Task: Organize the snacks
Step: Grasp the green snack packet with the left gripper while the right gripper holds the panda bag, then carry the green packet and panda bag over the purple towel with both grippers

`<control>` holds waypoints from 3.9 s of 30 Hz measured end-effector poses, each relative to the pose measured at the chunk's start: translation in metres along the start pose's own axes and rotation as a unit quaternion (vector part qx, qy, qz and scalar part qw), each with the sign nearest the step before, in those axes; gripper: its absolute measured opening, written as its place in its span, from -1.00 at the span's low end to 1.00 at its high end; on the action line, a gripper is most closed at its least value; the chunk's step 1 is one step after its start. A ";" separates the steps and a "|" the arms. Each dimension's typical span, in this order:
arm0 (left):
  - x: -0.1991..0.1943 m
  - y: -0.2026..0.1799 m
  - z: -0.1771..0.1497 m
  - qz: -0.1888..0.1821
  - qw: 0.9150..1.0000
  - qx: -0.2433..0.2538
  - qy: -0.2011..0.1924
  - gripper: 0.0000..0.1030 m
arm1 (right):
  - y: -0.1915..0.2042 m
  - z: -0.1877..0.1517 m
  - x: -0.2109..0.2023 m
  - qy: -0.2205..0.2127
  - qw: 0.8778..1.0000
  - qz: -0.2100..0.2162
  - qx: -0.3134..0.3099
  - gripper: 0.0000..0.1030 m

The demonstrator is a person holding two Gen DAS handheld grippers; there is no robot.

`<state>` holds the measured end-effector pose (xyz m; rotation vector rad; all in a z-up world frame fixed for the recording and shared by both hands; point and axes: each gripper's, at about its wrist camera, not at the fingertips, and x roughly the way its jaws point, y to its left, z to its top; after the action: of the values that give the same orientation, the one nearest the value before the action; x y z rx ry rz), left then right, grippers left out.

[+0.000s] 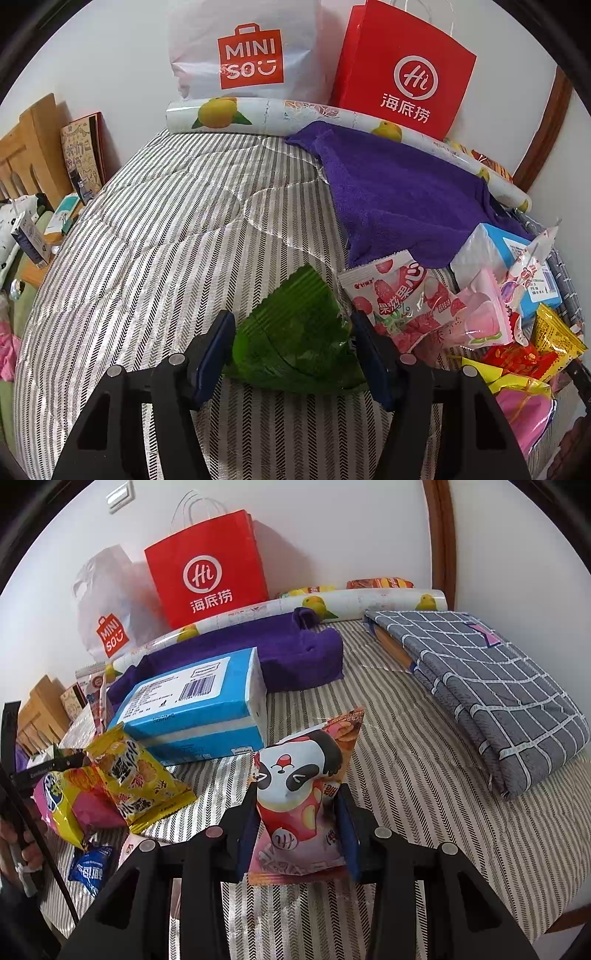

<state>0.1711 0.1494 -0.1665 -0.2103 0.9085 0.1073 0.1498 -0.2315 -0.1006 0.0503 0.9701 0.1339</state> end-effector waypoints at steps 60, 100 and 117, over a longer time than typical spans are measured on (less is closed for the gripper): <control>-0.159 -0.121 0.043 -0.099 0.991 0.070 -0.063 -0.05 | 0.081 0.080 -0.117 -0.057 0.994 0.073 -0.060 -0.27; -0.023 -0.115 0.202 -0.088 0.995 0.050 -0.026 -0.05 | 0.117 0.233 0.021 -0.060 0.990 0.063 -0.113 -0.27; 0.052 -0.087 0.216 -0.076 0.997 0.021 0.011 -0.05 | 0.119 0.255 0.102 -0.018 0.987 0.069 -0.145 -0.28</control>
<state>0.3850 0.1137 -0.0671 -0.2408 0.9117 -0.0560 0.4061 -0.0952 -0.0282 -0.1468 0.9023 0.3986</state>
